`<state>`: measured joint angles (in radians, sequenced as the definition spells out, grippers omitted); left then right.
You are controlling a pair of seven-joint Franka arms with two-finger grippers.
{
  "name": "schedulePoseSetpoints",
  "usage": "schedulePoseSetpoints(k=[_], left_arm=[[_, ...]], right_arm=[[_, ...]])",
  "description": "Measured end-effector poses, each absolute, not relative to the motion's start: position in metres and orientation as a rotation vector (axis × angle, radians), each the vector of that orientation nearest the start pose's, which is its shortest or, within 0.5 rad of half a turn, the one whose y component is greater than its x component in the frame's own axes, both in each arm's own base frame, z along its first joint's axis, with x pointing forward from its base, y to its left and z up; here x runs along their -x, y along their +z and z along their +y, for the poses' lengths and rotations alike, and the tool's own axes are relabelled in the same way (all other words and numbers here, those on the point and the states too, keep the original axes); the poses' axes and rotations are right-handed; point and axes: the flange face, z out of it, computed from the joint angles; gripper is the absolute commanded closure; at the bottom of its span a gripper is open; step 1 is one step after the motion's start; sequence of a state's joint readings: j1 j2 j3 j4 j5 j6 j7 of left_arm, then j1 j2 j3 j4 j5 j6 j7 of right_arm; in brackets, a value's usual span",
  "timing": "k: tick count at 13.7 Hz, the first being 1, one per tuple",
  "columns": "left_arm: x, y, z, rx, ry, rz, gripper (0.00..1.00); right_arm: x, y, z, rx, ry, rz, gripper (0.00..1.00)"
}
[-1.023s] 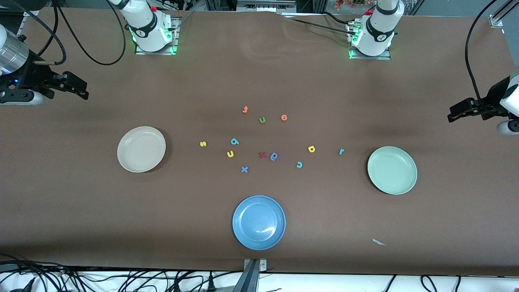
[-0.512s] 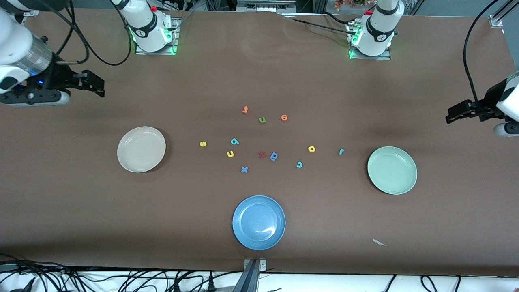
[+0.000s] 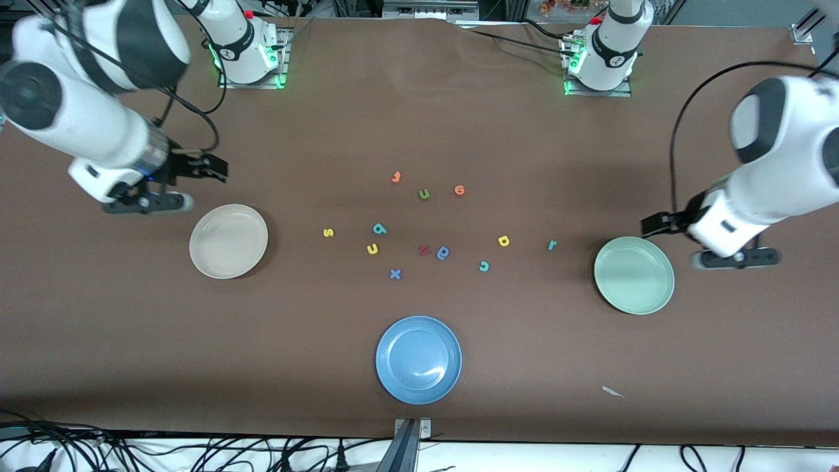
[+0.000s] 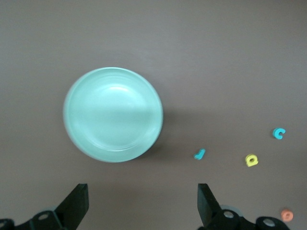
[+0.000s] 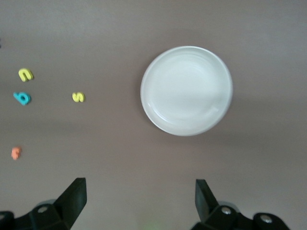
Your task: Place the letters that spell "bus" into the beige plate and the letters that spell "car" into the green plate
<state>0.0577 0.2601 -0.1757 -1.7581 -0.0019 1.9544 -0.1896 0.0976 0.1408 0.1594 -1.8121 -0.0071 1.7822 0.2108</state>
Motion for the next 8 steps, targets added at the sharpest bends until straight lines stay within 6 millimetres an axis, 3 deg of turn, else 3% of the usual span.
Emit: schedulePoseSetpoints(k=[3,6,8], left_arm=[[-0.595,0.349,-0.109,3.196,0.064,-0.119,0.00],[-0.569,0.294,-0.135,3.208,0.080,-0.063,0.00],[-0.564,0.263,-0.156,3.218,0.090,-0.008,0.00]], right_arm=[[-0.556,0.372,0.196,3.155,0.227,0.034,0.01],[-0.547,0.302,0.224,3.137,0.183,0.077,0.20],[-0.546,0.265,0.237,3.122,0.162,0.108,0.31]])
